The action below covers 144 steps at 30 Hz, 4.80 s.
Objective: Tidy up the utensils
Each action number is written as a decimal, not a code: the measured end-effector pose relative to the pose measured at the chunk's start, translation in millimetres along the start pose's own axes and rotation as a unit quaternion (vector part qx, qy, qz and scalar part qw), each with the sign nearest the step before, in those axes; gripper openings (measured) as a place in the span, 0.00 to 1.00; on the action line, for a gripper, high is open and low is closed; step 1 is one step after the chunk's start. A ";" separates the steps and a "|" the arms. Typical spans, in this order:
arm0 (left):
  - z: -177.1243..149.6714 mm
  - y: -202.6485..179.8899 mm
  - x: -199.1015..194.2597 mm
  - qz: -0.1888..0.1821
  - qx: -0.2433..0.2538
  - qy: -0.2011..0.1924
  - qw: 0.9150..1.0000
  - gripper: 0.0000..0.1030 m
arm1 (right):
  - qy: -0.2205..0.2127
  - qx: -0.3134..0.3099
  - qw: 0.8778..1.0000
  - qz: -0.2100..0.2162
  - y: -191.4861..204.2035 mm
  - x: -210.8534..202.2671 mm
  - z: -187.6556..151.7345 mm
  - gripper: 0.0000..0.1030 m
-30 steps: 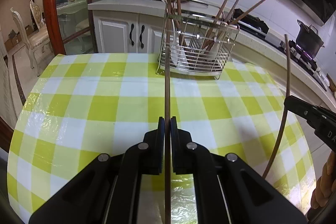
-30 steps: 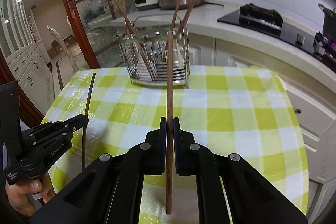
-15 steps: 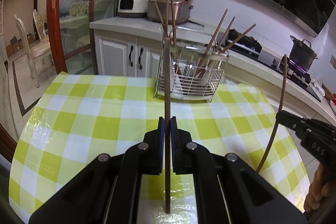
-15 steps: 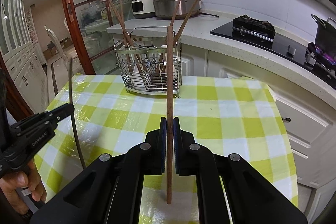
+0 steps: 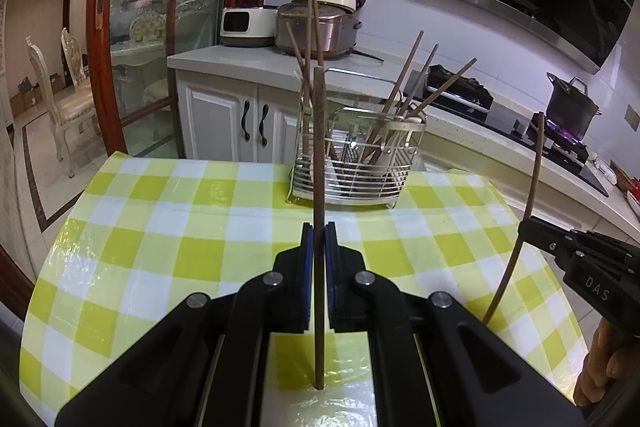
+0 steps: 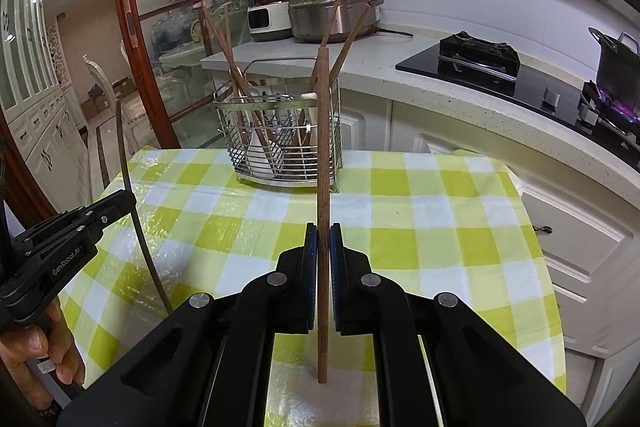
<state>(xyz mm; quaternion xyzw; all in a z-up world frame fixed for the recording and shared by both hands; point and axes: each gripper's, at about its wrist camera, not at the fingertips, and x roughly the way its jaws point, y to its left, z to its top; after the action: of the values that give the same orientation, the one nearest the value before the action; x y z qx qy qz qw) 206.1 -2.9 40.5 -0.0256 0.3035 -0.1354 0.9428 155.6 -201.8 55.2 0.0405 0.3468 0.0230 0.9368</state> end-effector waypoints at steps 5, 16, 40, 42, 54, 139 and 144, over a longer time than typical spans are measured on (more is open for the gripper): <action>9.7 -0.5 -0.7 -0.006 0.001 -0.007 1.000 0.06 | -0.006 0.000 1.000 0.002 -0.7 -1.0 6.2 0.07; 31.1 -0.7 -2.6 -0.010 0.007 -0.023 1.000 0.06 | -0.019 -0.004 1.000 0.009 1.3 -2.3 23.4 0.07; 194.7 -27.6 -6.4 -0.022 0.053 -0.134 0.989 0.06 | -0.115 -0.019 0.992 0.054 16.5 2.3 194.6 0.07; 201.2 -29.3 2.3 -0.022 0.052 -0.137 0.989 0.06 | -0.121 -0.020 0.991 0.055 18.0 8.3 200.3 0.07; 197.0 -17.0 60.6 -0.010 0.028 -0.120 0.992 0.06 | -0.140 -0.027 0.989 0.046 20.2 43.3 210.0 0.07; 0.6 -23.9 -18.7 0.039 0.007 -0.107 0.993 0.96 | -0.144 0.019 0.989 -0.033 -17.7 -6.3 -3.7 0.82; -1.8 -27.5 -16.2 0.046 0.014 -0.101 0.994 0.96 | -0.132 0.020 0.990 -0.037 -19.8 -0.9 -5.2 0.82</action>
<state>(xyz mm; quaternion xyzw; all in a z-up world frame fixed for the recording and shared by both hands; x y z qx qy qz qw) 185.8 -25.0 51.7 -0.0118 0.2052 -0.0929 0.9742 151.8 -221.3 50.0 0.0488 0.2222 -0.0238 0.9735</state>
